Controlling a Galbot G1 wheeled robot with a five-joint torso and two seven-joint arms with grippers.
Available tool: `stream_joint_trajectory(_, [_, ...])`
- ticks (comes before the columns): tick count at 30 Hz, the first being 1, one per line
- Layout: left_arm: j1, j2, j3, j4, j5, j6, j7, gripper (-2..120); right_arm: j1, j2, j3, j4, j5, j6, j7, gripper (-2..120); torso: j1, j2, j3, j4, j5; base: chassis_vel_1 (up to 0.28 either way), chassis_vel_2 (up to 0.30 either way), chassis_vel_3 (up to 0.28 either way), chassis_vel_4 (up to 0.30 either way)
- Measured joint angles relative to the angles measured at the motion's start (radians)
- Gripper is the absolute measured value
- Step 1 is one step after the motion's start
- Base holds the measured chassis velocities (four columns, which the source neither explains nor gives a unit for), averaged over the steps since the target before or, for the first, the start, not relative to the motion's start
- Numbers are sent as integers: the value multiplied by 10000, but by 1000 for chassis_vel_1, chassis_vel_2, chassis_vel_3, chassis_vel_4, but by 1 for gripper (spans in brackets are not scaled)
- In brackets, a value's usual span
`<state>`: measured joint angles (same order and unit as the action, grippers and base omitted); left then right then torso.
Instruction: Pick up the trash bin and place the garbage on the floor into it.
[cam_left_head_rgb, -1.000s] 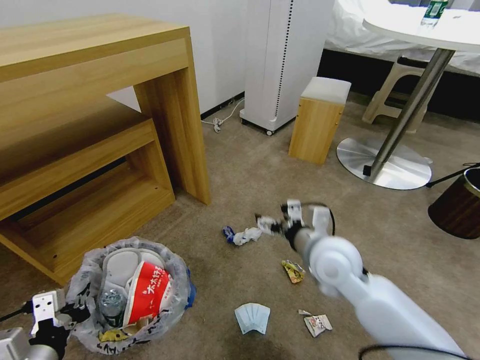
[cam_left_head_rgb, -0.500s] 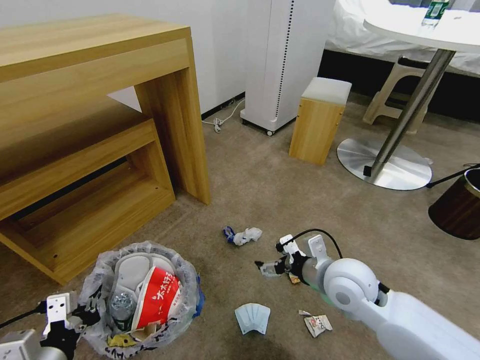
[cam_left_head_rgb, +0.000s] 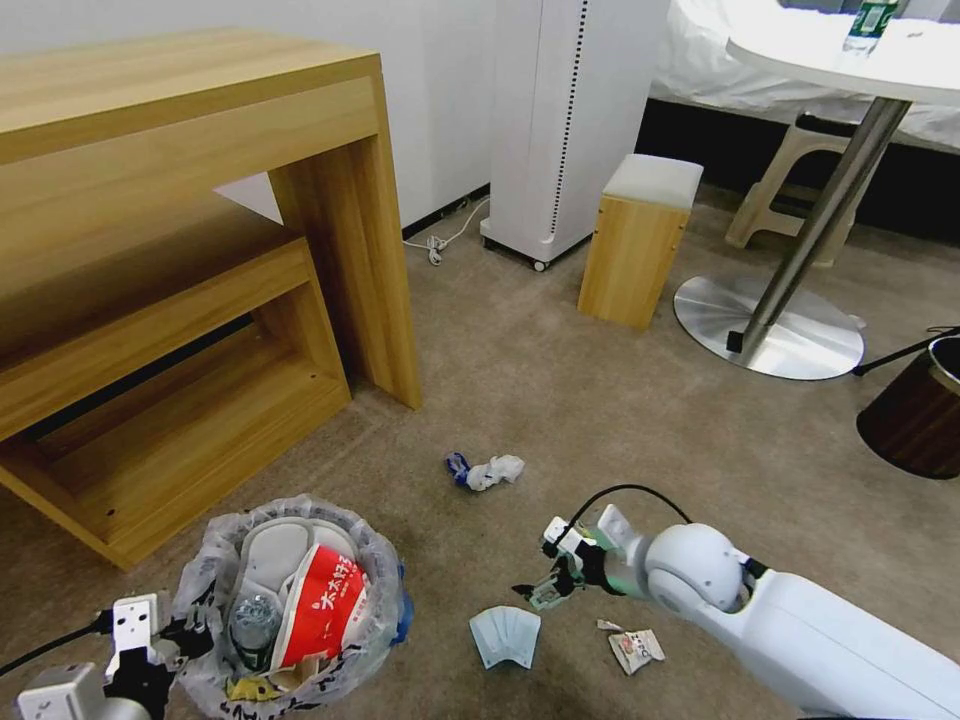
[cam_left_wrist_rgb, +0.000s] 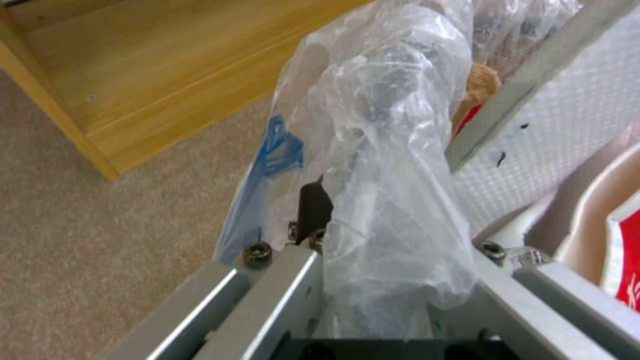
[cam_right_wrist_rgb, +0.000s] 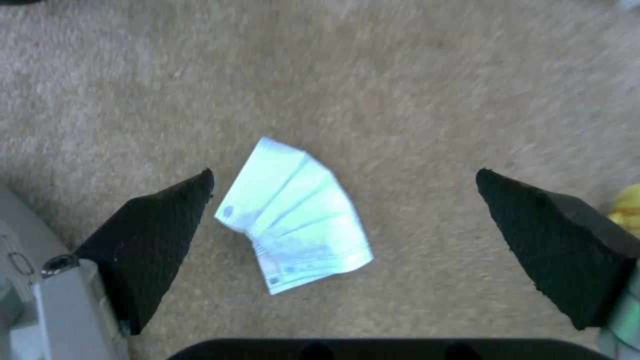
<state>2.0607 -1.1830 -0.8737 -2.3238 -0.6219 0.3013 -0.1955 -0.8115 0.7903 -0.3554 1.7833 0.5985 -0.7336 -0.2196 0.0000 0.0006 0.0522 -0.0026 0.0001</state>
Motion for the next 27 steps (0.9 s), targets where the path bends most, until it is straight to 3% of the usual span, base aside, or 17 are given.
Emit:
stream_joint_trajectory(10, [-9,-226,215,126,341,-90,-143,1,366,689,-814,-780,-754,-23,-450,100,0,0,1,1,-3,0,0,0,0])
stream_joint_trajectory(20, [-26,-348,218,243,433,-158,-270,1,879,1107,-1935,-1785,-534,-41,492,100,0,0,0,1,-1,0,0,0,0])
stream_joint_trajectory(27, [-73,-386,290,301,481,-169,-308,1,822,1341,-2140,-2271,-341,-40,841,100,0,0,0,0,-3,0,0,0,0])
